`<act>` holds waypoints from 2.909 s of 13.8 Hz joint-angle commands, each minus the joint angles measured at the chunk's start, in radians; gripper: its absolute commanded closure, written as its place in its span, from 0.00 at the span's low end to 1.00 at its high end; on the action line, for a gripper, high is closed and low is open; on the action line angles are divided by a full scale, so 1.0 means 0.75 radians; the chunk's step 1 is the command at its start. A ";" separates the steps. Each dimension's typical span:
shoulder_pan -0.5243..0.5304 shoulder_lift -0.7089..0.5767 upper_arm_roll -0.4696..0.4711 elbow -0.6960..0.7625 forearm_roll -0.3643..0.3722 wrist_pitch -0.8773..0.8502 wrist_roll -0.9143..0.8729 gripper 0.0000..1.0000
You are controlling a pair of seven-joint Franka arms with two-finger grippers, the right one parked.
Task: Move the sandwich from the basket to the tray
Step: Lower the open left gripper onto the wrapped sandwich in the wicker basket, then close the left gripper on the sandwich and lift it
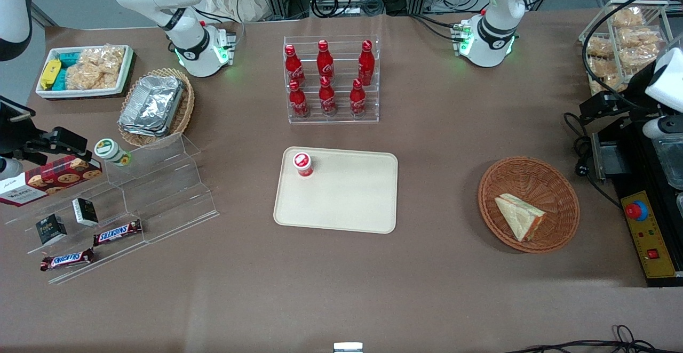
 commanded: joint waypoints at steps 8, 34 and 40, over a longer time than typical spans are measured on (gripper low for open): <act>0.039 0.117 -0.009 0.052 -0.001 -0.010 -0.023 0.00; 0.056 0.747 -0.022 -0.261 -0.153 1.117 -0.354 0.08; 0.040 0.711 -0.019 -0.246 -0.122 1.073 -0.342 0.84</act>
